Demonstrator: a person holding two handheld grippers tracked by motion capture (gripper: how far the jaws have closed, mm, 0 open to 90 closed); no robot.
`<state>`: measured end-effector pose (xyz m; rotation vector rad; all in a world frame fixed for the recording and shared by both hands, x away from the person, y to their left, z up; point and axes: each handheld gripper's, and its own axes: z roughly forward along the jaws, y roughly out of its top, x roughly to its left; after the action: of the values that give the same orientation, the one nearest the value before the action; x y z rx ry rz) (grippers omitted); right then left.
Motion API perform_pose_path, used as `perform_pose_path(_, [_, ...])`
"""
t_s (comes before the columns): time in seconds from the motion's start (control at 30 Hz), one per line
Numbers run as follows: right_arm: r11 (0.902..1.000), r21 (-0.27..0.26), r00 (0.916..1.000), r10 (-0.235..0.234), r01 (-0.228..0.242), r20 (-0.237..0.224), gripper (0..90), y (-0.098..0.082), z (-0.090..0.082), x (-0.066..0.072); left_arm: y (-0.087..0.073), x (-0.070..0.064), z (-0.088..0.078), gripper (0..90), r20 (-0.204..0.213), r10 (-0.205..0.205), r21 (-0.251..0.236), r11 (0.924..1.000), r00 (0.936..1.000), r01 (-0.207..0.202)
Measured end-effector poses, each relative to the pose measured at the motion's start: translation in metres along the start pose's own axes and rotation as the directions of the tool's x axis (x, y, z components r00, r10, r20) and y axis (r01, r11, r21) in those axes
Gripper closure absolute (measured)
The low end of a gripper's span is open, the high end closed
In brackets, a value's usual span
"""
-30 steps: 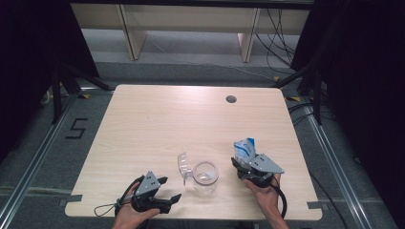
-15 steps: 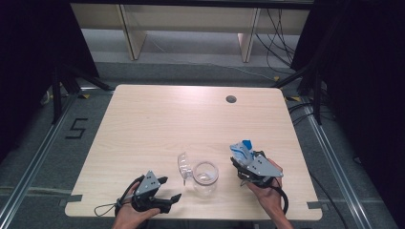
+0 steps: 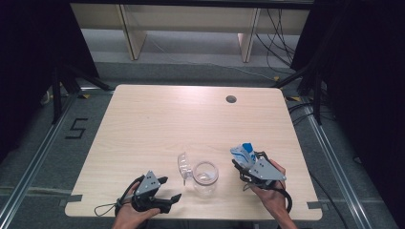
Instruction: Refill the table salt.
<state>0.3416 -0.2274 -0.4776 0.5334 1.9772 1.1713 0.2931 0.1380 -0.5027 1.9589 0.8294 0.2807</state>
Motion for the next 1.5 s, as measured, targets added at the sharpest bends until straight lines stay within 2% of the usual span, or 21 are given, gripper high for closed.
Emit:
perform_pose_path(0.07, [0.9991, -0.001, 0.9991, -0.041, 0.041, 0.0, 42.0, 0.0, -0.001, -0.001, 0.0, 0.0, 0.0, 21.9, -0.002, 0.004, 0.007, 1.0, 1.0, -0.004])
perform_pose_path(0.13, [0.9992, 0.01, 0.9992, -0.039, 0.039, -0.003, 42.1, 0.001, -0.002, 0.001, 0.0, -0.001, 0.0, 21.9, -0.003, 0.001, 0.006, 1.0, 1.0, -0.001])
perform_pose_path(0.23, [0.9972, 0.007, 0.9972, -0.074, 0.074, -0.001, 42.1, 0.002, -0.002, 0.001, 0.0, 0.001, -0.001, 21.9, -0.004, 0.021, 0.01, 0.9997, 0.9998, -0.021])
perform_pose_path(0.43, [0.9925, 0.013, 0.9926, -0.121, 0.121, 0.001, 42.2, 0.004, -0.003, 0.004, 0.0, 0.0, -0.002, 21.9, -0.002, 0.016, -0.005, 0.9999, 0.9999, -0.016])
perform_pose_path(0.47, [0.9921, 0.015, 0.9922, -0.125, 0.125, -0.002, 42.2, 0.004, -0.003, 0.005, -0.001, 0.001, -0.002, 21.9, -0.01, 0.036, 0.013, 0.9993, 0.9993, -0.036])
perform_pose_path(0.6, [0.9872, 0.012, 0.9873, -0.159, 0.159, -0.007, 42.2, 0.006, -0.003, 0.007, -0.001, 0.001, -0.002, 21.9, -0.005, 0.019, 0.005, 0.9998, 0.9998, -0.019])
perform_pose_path(0.63, [0.9858, 0.014, 0.9859, -0.167, 0.167, -0.006, 42.2, 0.006, -0.003, 0.008, -0.001, 0.0, -0.002, 21.9, -0.006, -0.005, 0.001, 1.0, 1.0, 0.005])
perform_pose_path(0.7, [0.9793, 0.018, 0.9795, -0.202, 0.202, 0.001, 42.3, 0.007, -0.003, 0.007, -0.001, 0.0, -0.002, 21.9, -0.003, 0.004, 0.001, 1.0, 1.0, -0.004])
perform_pose_path(0.73, [0.9811, 0.016, 0.9813, -0.193, 0.193, -0.002, 42.3, 0.007, -0.004, 0.008, -0.002, -0.001, -0.002, 21.9, -0.013, 0.007, -0.001, 1.0, 0.9999, -0.007])
perform_pose_path(0.8, [0.9734, 0.02, 0.9736, -0.228, 0.228, 0.002, 42.2, 0.007, -0.004, 0.008, -0.001, 0.0, -0.002, 21.9, 0.0, 0.013, 0.008, 0.9999, 0.9999, -0.013])
perform_pose_path(0.83, [0.9745, 0.016, 0.9747, -0.224, 0.224, -0.003, 42.2, 0.007, -0.004, 0.01, -0.002, -0.001, -0.001, 21.9, 0.0, 0.007, 0.005, 1.0, 1.0, -0.007])
perform_pose_path(1.0, [0.9545, 0.029, 0.9547, -0.297, 0.297, 0.013, 42.6, 0.009, -0.004, 0.01, -0.002, -0.001, -0.002, 21.9, -0.014, 0.003, 0.008, 1.0, 0.9999, -0.003])
perform_pose_path(1.07, [0.9564, 0.033, 0.9568, -0.291, 0.29, 0.01, 42.6, 0.009, -0.004, 0.011, -0.002, 0.0, -0.001, 21.9, -0.006, 0.011, 0.011, 0.9999, 0.9999, -0.011])
perform_pose_path(1.1, [0.9477, 0.033, 0.948, -0.318, 0.318, 0.012, 42.6, 0.01, -0.004, 0.011, -0.002, 0.0, -0.001, 21.9, -0.003, 0.021, 0.01, 0.9997, 0.9998, -0.021])
perform_pose_path(1.27, [0.9436, 0.048, 0.9444, -0.329, 0.328, 0.015, 42.6, 0.01, -0.004, 0.014, -0.002, 0.0, -0.001, 21.9, -0.008, 0.019, 0.01, 0.9998, 0.9998, -0.019])
perform_pose_path(1.3, [0.935, 0.046, 0.9354, -0.353, 0.352, 0.021, 42.6, 0.011, -0.004, 0.014, -0.002, 0.0, -0.002, 21.9, -0.01, 0.022, 0.011, 0.9997, 0.9997, -0.022])
perform_pose_path(1.33, [0.9359, 0.048, 0.9362, -0.35, 0.349, 0.027, 42.6, 0.011, -0.004, 0.015, -0.002, 0.0, -0.001, 21.9, -0.005, 0.024, 0.009, 0.9997, 0.9997, -0.024])
perform_pose_path(1.37, [0.9289, 0.049, 0.9294, -0.368, 0.367, 0.021, 42.6, 0.012, -0.004, 0.015, -0.002, 0.001, -0.001, 21.9, -0.004, 0.028, 0.009, 0.9996, 0.9996, -0.028])
perform_pose_path(1.4, [0.9299, 0.053, 0.9303, -0.366, 0.364, 0.026, 42.6, 0.012, -0.004, 0.016, -0.002, 0.0, -0.001, 21.9, -0.004, 0.025, 0.009, 0.9997, 0.9997, -0.025])
perform_pose_path(1.47, [0.9209, 0.051, 0.9214, -0.388, 0.387, 0.023, 42.8, 0.012, -0.003, 0.016, -0.002, 0.001, -0.001, 21.9, -0.003, 0.028, 0.006, 0.9996, 0.9996, -0.028])
perform_pose_path(1.5, [0.9219, 0.055, 0.9223, -0.385, 0.384, 0.027, 42.7, 0.012, -0.004, 0.017, -0.002, 0.001, -0.001, 21.9, -0.004, 0.027, 0.007, 0.9996, 0.9996, -0.027])
